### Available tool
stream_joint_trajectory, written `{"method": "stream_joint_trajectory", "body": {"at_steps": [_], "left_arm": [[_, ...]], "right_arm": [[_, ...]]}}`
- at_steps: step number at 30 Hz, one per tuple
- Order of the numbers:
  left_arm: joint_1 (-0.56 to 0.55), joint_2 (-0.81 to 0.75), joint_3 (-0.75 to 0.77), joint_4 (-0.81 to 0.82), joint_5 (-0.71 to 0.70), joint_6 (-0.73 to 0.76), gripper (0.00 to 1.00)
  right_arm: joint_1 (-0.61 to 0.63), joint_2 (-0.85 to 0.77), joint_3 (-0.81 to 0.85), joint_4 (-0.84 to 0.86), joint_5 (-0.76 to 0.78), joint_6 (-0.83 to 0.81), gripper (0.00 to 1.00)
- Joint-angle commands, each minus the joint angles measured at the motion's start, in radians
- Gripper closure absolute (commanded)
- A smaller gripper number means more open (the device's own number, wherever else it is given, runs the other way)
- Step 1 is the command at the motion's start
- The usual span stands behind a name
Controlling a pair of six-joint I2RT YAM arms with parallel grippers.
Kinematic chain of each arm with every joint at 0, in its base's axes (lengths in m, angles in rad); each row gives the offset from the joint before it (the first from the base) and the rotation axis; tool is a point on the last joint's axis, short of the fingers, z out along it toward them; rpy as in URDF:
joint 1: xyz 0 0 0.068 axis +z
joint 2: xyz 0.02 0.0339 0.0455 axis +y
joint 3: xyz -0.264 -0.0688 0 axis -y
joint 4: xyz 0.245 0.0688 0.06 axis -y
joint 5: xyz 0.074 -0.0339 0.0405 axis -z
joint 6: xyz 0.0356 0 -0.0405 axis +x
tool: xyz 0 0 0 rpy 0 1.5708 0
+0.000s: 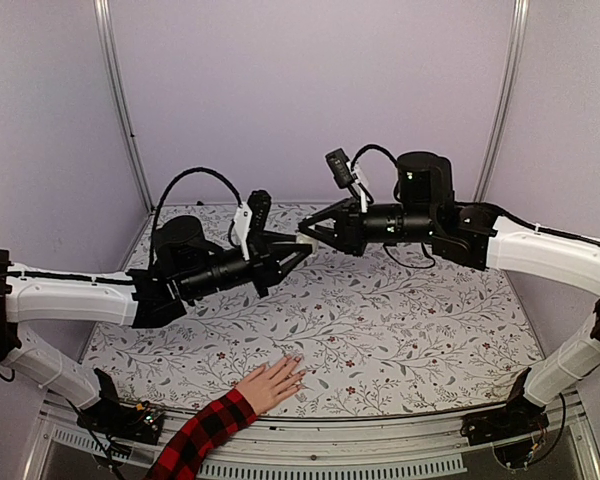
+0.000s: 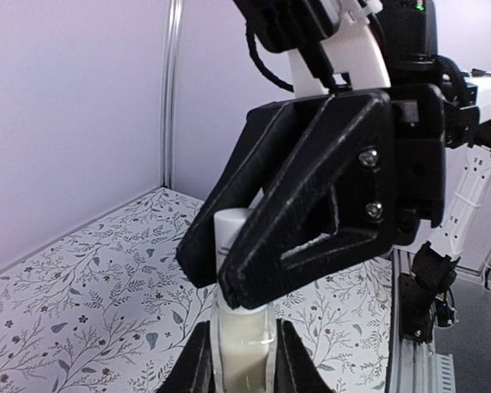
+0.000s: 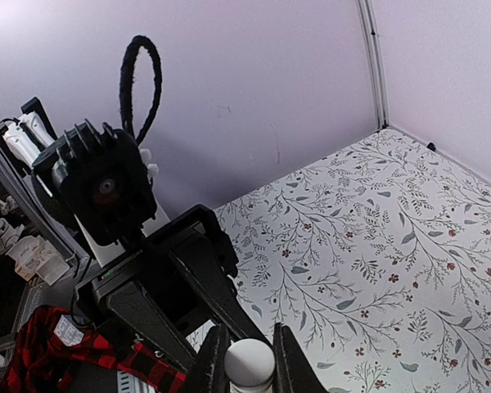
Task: Paint the nails
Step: Unscrew the nail polish bottle.
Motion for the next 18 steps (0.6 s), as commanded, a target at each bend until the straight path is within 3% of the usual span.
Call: {"method": "stream_joint_trajectory", "body": {"at_steps": [1,11,18], "left_arm": [[-0.001,-0.002,-0.022,0.125,0.312,0.001,1.00],[-0.006,-0.002,-0.034,0.270,0.661,-0.045,1.00],[-0.021,0.005,-0.048,0.381,0.785,-0.101,1.00]], "right_arm": [[0.002,-0.036,-0.011,0.079,-0.161,-0.028,1.00],[0.003,-0.057,-0.043,0.102,-0.415,-0.152,1.00],[0.004,-0.062,-0.057,0.115,-0.578,-0.241,1.00]]}}
